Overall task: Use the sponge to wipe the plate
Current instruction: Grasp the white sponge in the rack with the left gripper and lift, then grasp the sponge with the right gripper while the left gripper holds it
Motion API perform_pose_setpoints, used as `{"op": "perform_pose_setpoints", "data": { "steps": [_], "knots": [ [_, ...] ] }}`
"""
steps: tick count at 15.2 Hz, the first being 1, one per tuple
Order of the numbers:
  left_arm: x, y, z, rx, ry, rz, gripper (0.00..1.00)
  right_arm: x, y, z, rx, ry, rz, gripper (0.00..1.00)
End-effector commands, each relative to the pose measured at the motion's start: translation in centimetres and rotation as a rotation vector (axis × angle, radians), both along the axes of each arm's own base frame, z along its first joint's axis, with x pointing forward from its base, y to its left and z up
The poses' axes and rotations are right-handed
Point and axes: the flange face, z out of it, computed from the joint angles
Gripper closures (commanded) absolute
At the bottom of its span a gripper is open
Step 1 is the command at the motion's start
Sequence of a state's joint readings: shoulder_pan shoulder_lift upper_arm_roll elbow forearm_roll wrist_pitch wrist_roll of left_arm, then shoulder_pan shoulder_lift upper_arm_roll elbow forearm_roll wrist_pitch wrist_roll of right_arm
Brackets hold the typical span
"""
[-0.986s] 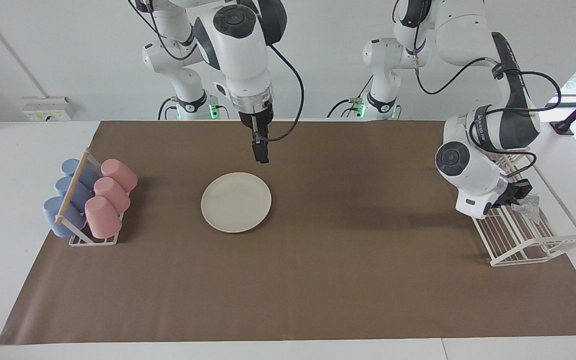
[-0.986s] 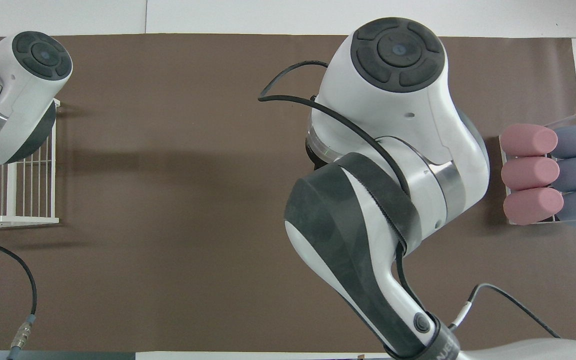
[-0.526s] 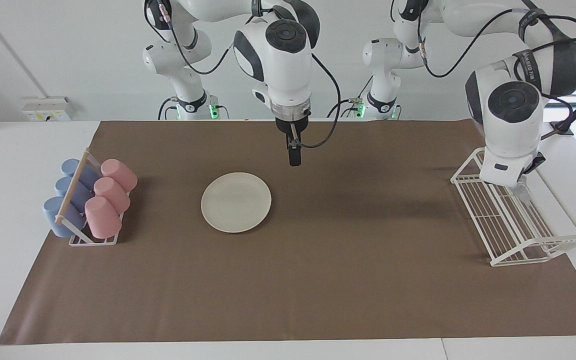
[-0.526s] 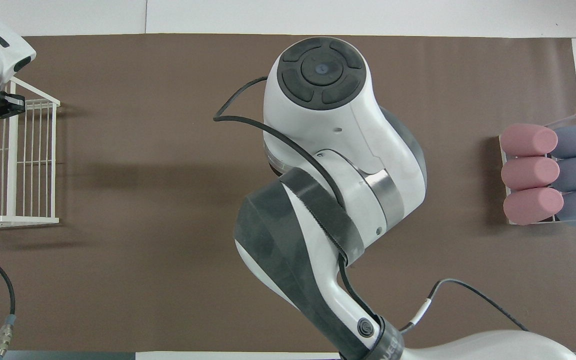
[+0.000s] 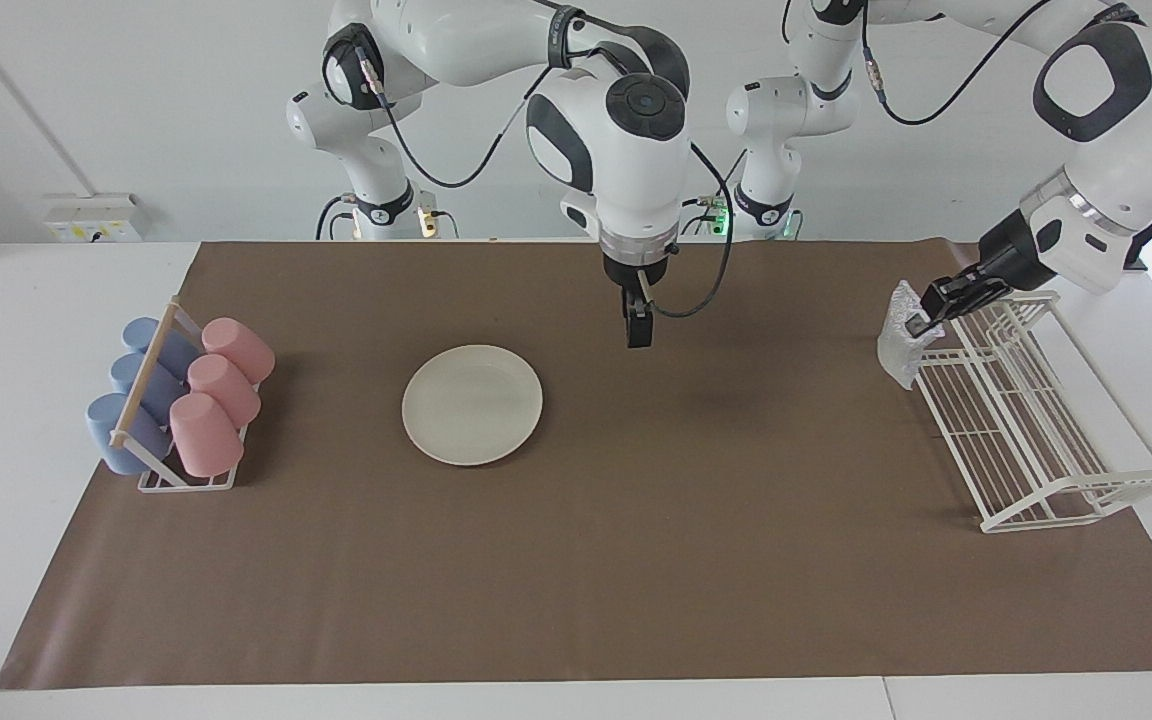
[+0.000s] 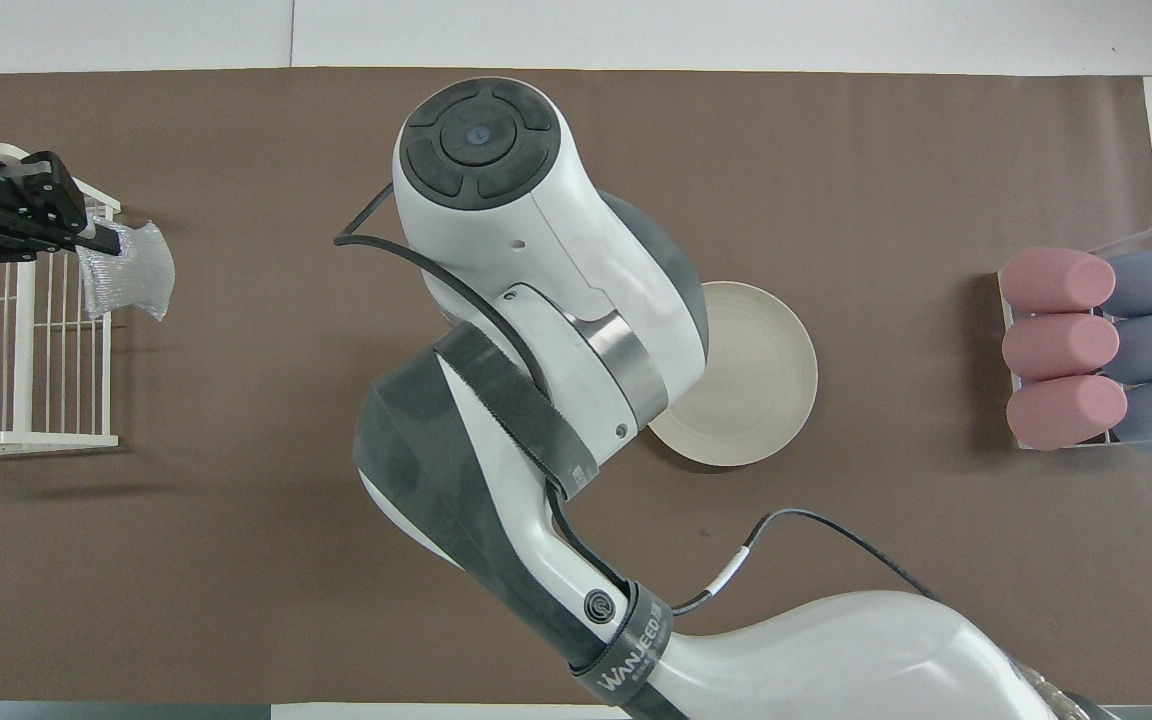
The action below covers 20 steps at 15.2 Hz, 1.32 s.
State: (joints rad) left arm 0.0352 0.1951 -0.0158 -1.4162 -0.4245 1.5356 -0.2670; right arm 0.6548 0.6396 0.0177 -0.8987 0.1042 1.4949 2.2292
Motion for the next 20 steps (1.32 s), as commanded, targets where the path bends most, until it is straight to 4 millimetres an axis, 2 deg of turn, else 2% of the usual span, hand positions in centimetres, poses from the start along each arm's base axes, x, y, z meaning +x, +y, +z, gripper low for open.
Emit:
{"op": "perform_pose_setpoints", "data": {
  "steps": [1,4,6,9,14,16,18,20],
  "knots": [
    [-2.5,-1.0,-2.5,-0.171,0.003,0.090,1.00,0.4,1.1,-0.1,-0.004,-0.026,-0.015,0.00],
    [-3.1,-2.1,-4.8,-0.349,0.018,0.098,1.00,-0.9,2.0,-0.2,-0.037,-0.020,0.008,0.00],
    [-3.3,-1.6,-6.6,-0.449,0.011,0.088,1.00,-1.1,2.0,-0.2,-0.050,-0.015,0.012,0.00],
    [-4.3,-2.0,-10.7,-0.606,-0.015,0.038,1.00,-1.1,2.0,-0.2,-0.050,-0.021,0.011,0.00],
    [-6.0,-3.7,-15.8,-0.775,-0.052,0.003,1.00,-1.1,2.0,0.1,-0.049,-0.022,0.013,0.00],
    [-7.0,-6.2,-17.4,-0.849,-0.042,-0.003,1.00,-1.1,2.0,0.0,-0.048,-0.023,0.013,0.00],
    [-7.9,-7.4,-18.5,-0.914,-0.027,0.034,1.00,-1.1,2.0,0.1,-0.044,-0.028,0.015,0.00],
    [-8.7,-10.0,-18.9,-0.968,-0.039,0.026,1.00,-1.1,2.1,0.3,-0.037,-0.035,0.015,0.00]
  ]
}}
